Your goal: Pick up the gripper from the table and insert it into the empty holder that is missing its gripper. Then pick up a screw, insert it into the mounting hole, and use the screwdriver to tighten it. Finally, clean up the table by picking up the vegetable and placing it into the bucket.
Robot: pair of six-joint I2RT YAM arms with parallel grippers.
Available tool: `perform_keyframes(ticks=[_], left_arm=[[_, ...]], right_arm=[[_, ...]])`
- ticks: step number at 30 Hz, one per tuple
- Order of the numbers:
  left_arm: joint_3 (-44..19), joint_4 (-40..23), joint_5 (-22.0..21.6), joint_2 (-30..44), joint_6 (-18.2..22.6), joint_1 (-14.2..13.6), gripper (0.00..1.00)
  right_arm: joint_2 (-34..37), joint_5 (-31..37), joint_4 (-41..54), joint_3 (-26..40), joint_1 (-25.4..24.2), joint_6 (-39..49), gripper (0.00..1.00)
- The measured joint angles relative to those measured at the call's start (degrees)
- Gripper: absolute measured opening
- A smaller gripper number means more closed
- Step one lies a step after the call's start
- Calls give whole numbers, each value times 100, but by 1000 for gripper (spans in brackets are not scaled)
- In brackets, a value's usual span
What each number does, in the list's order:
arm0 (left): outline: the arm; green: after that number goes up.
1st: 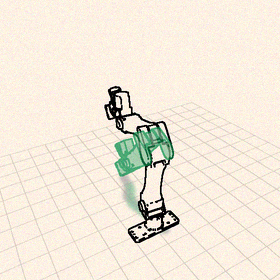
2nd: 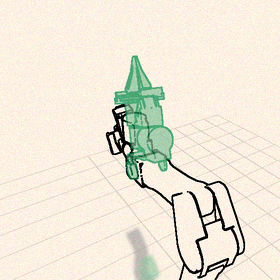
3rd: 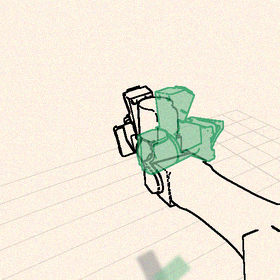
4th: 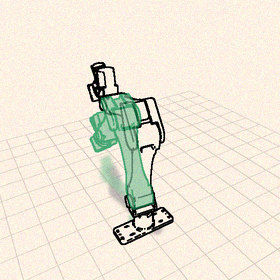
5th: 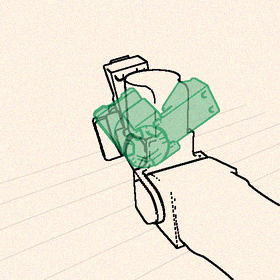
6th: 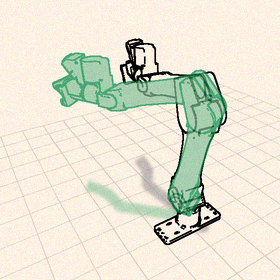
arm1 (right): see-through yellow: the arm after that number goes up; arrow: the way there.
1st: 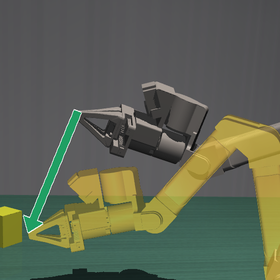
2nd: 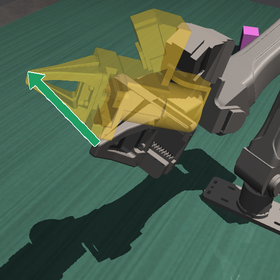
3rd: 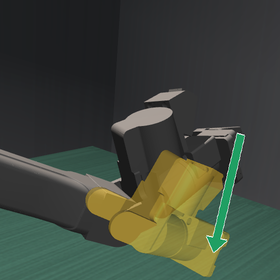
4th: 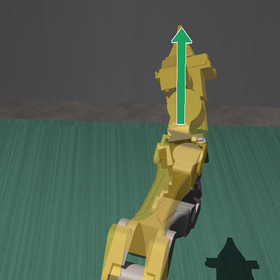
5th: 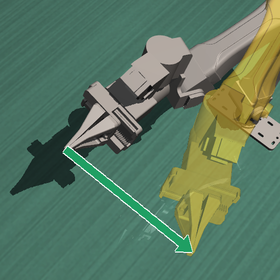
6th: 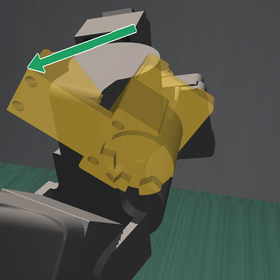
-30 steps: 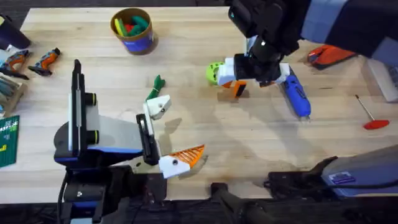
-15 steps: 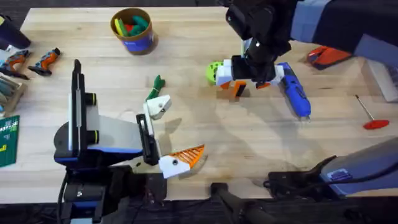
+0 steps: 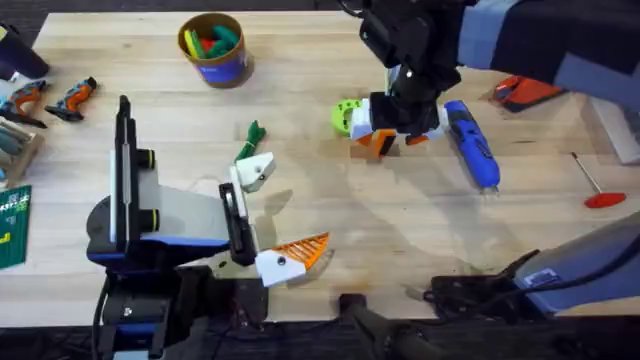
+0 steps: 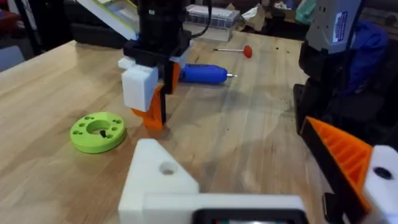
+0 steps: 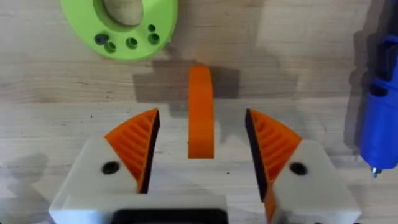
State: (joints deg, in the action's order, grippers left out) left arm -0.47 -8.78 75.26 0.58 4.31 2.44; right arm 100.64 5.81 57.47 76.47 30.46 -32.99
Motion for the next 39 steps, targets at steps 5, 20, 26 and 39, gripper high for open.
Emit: perform_keyframes(ticks=[5, 20, 26, 39], left_arm=[[0, 0, 0, -2, -1, 0, 985], [0, 0, 0, 0, -1, 0, 986], [0, 0, 0, 0, -1, 0, 986], [0, 0, 0, 0, -1, 0, 985]], right_arm=[[-1, -10, -38, 0, 0, 0, 563], [-2, -12, -43, 11, -4, 17, 16], [-173, -28, -9, 11, -4, 19, 14], [-2137, -268, -123, 76, -4, 15, 13]])
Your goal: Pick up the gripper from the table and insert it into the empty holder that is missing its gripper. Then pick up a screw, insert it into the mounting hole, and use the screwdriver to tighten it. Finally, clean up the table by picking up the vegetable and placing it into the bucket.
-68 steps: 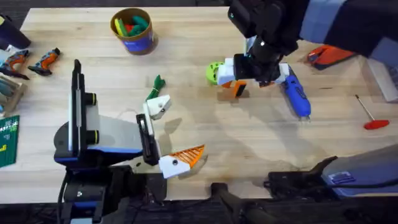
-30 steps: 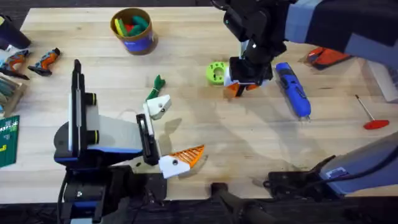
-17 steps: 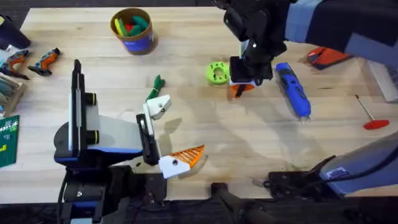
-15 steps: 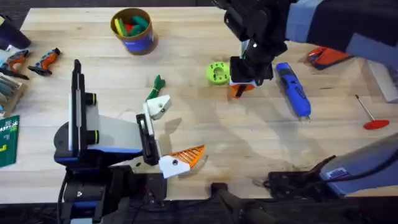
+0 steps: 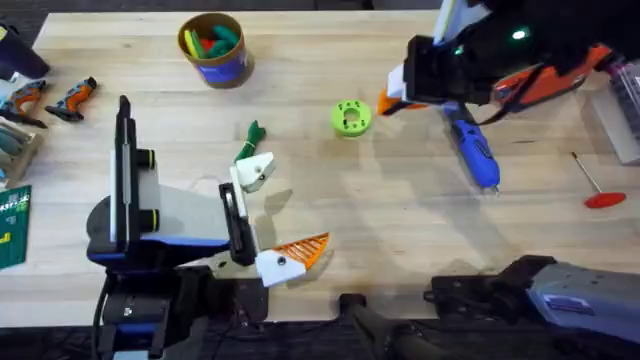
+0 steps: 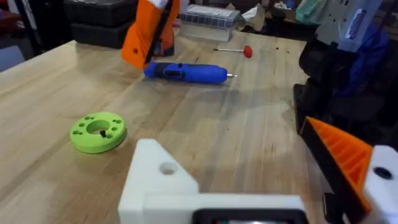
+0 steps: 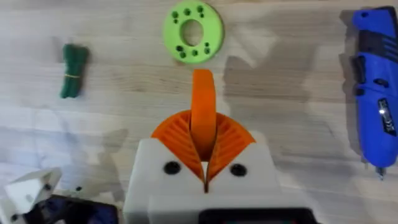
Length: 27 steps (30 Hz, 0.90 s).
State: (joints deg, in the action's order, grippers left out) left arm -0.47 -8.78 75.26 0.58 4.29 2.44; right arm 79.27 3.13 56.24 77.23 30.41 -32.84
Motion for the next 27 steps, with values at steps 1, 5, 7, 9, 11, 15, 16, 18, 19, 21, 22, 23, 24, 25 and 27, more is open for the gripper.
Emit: perform_keyframes(ticks=[1, 5, 7, 9, 11, 15, 16, 18, 19, 21, 22, 23, 24, 25, 27], left_arm=[[0, 0, 0, -2, 0, 0, 986], [0, 0, 0, -1, 0, 0, 985], [0, 0, 0, 0, 0, 0, 985], [0, 0, 0, 0, 0, 0, 985], [0, 0, 0, 0, 0, 0, 985], [0, 0, 0, -1, 0, 0, 985], [0, 0, 0, 0, 0, 0, 985], [0, 0, 0, 0, 0, 0, 985], [0, 0, 0, 0, 0, 0, 985], [0, 0, 0, 0, 0, 0, 985], [0, 0, 0, -1, 1, 0, 985], [0, 0, 0, 0, 0, 0, 987], [0, 0, 0, 0, 0, 0, 985], [0, 0, 0, 0, 0, 0, 985], [0, 0, 0, 0, 0, 0, 985]], right_arm=[[-95, -57, -50, 0, 0, 0, 13], [-356, -323, -258, -1, 0, 0, 13], [-479, -492, -504, -29, 0, 0, 13], [-647, -748, -914, -189, -5, 4, 13], [-863, -1123, -1416, -512, -39, 34, 13], [-1276, -2137, -2613, -1481, -210, 97, 13], [-1363, -2449, -2976, -1767, -287, 112, 13], [-1496, -3102, -3687, -2314, -468, 102, 12], [-1531, -3418, -3992, -2549, -561, 48, 12], [-1553, -4090, -4722, -3041, -776, -117, 12], [-1551, -4371, -5018, -3240, -869, -202, 12], [-1544, -4658, -5340, -3448, -966, -314, 12], [-1535, -4947, -5630, -3650, -1062, -435, 12], [-1521, -5207, -5871, -3828, -1150, -545, 12], [-1467, -5644, -6213, -4098, -1284, -744, 12]])
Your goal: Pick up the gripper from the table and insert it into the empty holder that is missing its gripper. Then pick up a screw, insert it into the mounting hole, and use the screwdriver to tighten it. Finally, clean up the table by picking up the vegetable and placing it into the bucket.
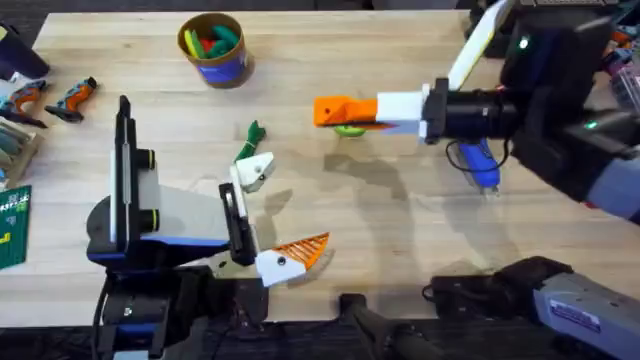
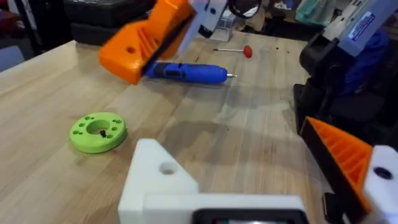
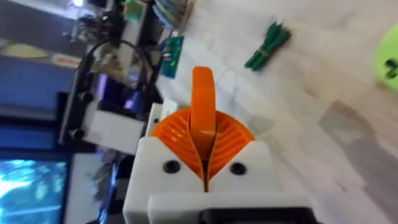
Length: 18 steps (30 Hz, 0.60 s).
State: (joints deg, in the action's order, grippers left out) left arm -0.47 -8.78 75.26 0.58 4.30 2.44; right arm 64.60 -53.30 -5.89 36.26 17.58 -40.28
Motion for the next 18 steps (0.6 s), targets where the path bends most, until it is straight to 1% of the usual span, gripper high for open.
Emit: perform_keyframes(ticks=[5, 9, 12, 16, 18], left_arm=[[0, 0, 0, 0, 0, 0, 985], [0, 0, 0, -2, 0, 0, 985], [0, 0, 0, 0, 0, 0, 985], [0, 0, 0, -2, 0, 0, 985], [0, 0, 0, -1, 0, 0, 985]], right_arm=[[273, -944, -812, -425, -100, -347, 12], [627, -1608, -1515, -527, -100, -620, 12], [1026, -2081, -2233, -560, -100, -871, 12], [1600, -2557, -3117, -619, -98, -1313, 12], [1850, -2680, -3339, -621, -98, -1480, 12]])
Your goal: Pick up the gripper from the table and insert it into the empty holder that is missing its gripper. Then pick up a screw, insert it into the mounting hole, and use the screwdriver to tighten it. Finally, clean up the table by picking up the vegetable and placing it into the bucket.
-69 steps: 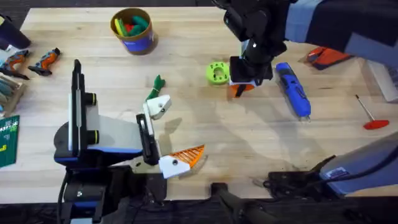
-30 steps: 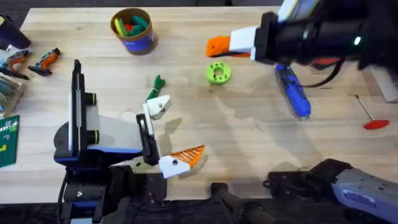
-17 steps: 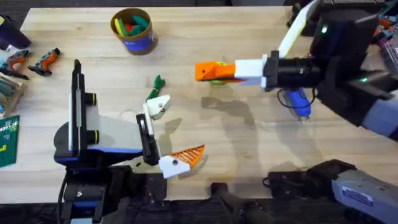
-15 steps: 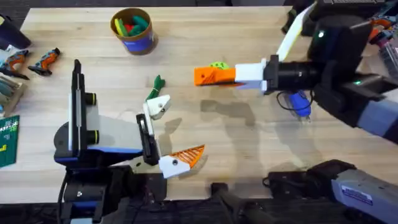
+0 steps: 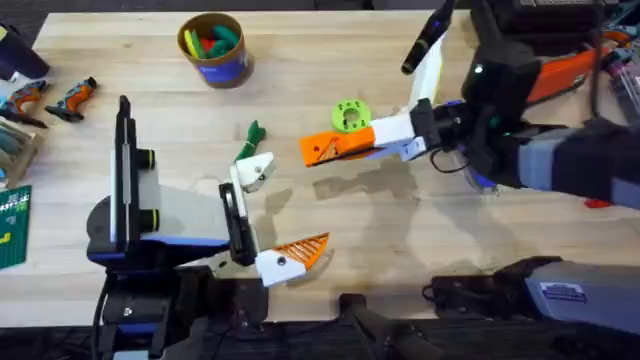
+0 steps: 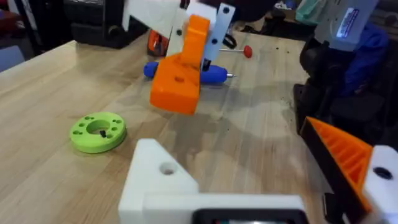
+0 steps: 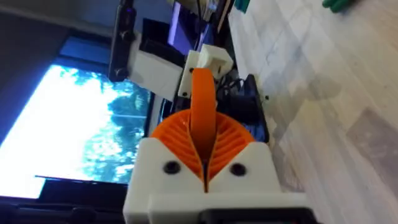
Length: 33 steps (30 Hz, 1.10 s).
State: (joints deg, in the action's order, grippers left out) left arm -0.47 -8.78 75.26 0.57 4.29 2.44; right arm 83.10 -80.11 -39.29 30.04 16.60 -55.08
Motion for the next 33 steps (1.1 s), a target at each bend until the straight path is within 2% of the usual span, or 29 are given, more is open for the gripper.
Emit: perform_keyframes(ticks=[5, 13, 16, 19, 26, 33], left_arm=[[0, 0, 0, 1, 0, 0, 985], [0, 0, 0, -1, 0, 0, 985], [0, 0, 0, 1, 0, 0, 985], [0, 0, 0, 1, 0, 0, 985], [0, 0, 0, 1, 0, 0, 985], [0, 0, 0, 1, 0, 0, 985]], right_arm=[[333, -35, -24, -26, 0, -168, 12], [401, -36, -208, -28, 124, -217, 12], [655, -76, -731, -28, 127, -361, 12], [1045, -197, -1664, -28, 145, -684, 12], [1741, -379, -3797, -31, 413, -1893, 12], [1865, -421, -4004, -33, 579, -2552, 11]])
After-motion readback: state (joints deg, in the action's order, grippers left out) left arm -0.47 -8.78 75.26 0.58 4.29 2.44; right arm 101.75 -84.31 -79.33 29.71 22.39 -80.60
